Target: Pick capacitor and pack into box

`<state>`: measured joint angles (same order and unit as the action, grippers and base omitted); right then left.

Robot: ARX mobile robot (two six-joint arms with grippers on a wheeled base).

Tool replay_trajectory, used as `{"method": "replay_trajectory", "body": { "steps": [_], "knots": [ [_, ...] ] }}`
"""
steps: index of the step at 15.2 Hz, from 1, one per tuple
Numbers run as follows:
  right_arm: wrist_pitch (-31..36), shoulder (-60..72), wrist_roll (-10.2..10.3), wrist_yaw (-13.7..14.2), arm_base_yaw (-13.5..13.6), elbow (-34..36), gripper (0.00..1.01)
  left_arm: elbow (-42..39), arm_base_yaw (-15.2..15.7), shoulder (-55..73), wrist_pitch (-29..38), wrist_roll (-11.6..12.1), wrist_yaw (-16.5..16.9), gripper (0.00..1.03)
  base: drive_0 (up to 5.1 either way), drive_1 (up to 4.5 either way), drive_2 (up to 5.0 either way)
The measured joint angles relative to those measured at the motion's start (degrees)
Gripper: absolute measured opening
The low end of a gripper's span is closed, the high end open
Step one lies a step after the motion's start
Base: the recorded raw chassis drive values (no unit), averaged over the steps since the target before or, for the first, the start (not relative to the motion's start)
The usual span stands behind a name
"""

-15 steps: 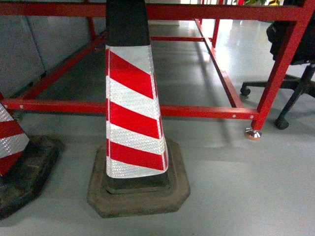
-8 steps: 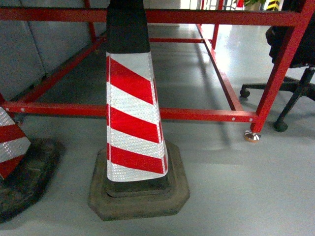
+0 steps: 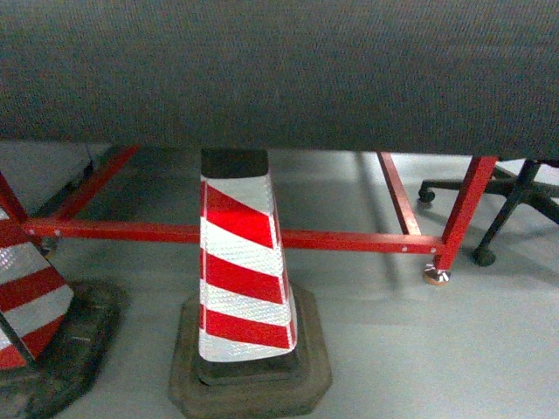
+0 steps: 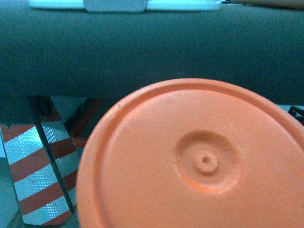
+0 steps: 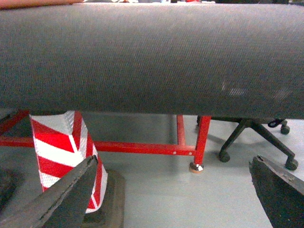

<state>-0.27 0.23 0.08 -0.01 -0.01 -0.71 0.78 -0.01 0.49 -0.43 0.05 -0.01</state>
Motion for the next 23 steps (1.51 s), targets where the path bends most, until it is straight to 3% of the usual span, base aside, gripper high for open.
{"method": "replay_trajectory", "body": {
  "steps": [3, 23],
  "knots": [
    [0.0, 0.0, 0.2, 0.1, 0.0, 0.0, 0.98, 0.0, 0.0, 0.0, 0.0, 0.0, 0.0, 0.44, 0.0, 4.32, -4.3],
    [0.0, 0.0, 0.1, 0.0, 0.0, 0.0, 0.98, 0.0, 0.0, 0.0, 0.1, 0.0, 0.0, 0.44, 0.0, 0.00, 0.0]
  ]
}}
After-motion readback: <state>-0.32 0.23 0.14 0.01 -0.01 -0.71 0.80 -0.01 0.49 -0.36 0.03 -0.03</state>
